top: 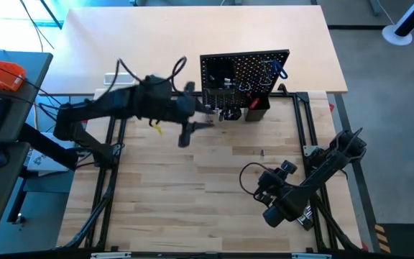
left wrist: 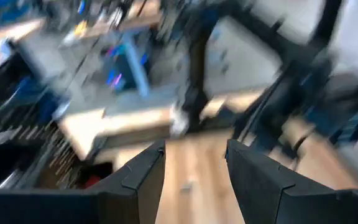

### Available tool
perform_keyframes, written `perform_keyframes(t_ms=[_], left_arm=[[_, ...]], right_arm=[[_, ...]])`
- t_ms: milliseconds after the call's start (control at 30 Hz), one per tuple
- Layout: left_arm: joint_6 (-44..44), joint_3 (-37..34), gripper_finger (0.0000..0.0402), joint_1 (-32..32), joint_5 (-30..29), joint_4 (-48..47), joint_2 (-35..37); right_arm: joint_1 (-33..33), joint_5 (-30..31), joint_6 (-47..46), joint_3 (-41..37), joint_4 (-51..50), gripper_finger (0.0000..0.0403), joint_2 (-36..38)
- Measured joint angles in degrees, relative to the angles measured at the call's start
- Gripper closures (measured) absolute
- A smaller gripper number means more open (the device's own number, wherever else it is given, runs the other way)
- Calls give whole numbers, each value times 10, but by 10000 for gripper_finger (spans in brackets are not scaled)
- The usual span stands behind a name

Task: Hang tools onto peg board
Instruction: Put the silver socket into the top black bin on the peg board

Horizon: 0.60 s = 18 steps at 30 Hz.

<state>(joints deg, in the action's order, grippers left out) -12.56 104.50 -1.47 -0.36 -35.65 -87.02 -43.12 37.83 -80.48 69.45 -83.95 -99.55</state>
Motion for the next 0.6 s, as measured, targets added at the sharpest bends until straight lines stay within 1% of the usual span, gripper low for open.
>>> perform_keyframes(t_ms=[100, 200, 467, 600], left_arm=[[13, -39, 238, 28, 27, 87, 0], [6, -75, 238, 53, 29, 131, 0], [0, -166, 238, 97, 22, 156, 0], [3, -227, 238, 109, 13, 196, 0]], right_arm=[[0, -4, -7, 0, -6, 256, 0], [4, -19, -7, 0, -16, 256, 0], [4, -28, -6, 0, -54, 256, 0], [7, 0, 10, 0, -53, 256, 0]])
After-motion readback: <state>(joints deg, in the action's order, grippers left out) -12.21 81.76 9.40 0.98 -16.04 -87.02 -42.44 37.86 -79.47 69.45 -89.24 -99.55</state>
